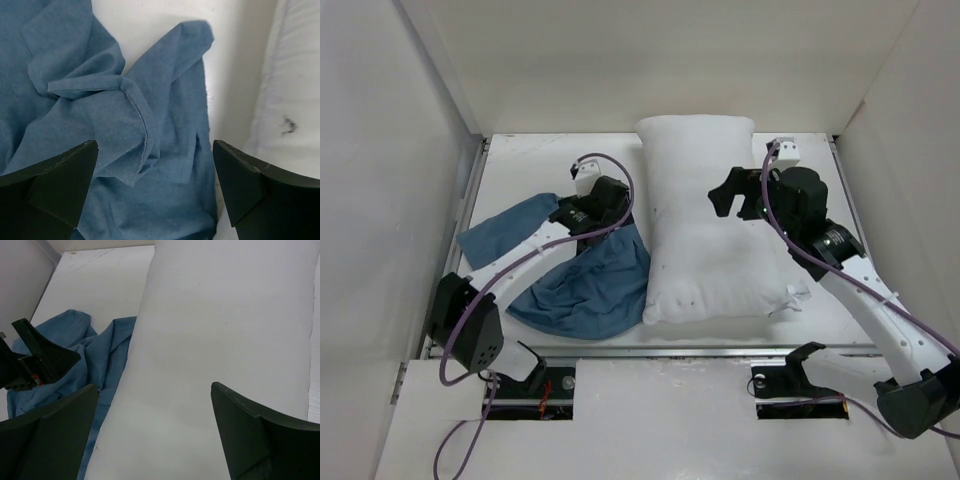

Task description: Put the pillow into the pillowcase

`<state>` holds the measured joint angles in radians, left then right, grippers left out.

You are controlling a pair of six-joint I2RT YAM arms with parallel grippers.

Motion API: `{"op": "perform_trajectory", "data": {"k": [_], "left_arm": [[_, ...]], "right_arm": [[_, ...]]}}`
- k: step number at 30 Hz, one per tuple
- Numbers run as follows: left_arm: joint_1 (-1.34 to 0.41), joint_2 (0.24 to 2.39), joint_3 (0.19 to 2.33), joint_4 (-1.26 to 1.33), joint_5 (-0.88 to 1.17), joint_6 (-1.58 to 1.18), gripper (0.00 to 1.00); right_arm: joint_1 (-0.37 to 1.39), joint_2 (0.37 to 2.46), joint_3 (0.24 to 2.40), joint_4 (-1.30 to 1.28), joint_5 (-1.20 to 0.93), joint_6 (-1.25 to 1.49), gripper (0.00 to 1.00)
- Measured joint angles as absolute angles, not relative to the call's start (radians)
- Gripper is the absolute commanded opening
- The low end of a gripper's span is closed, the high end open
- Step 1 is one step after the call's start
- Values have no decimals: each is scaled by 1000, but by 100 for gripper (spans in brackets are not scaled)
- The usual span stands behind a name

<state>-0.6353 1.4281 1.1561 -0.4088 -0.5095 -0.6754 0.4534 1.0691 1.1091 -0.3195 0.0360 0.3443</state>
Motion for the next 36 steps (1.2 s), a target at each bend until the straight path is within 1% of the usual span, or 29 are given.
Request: {"op": "perform_trajectory", "data": {"k": [3,8,12,13,17,21,25,30,32,33,36], "left_arm": [[-640,1482,1156,-421,-503,-692,100],[-646,1493,1119,-368,-436,-724,100],[-651,1521,1067,-328,-382,-747,100],[-652,1539,1063,-322,-373,-752,98],[-655,1637,1061,-304,-370,-778,96],[-647,1733,1078,-315,-395,-812,96],[-600,1787,1106,-312,-390,-825,94],[-517,1824,1154,-303,-381,-820,94],[-484,1863,1200,-303,-379,-810,94],[-470,1887,1229,-304,-379,-803,94],[-430,1969,1348,-320,-377,-773,93]], "right_arm": [[453,1053,1089,-333,41,344,99],[460,1048,1065,-364,38,345,99],[495,1056,1005,-369,4,363,99],[512,1063,986,-365,-10,369,99],[577,1118,919,-336,-54,403,99],[580,1227,904,-299,-32,454,99],[523,1312,921,-318,30,527,99],[371,1324,953,-381,133,614,99],[307,1322,973,-413,205,627,99],[286,1322,984,-448,283,633,99],[237,1325,1039,-511,375,632,99]]}}
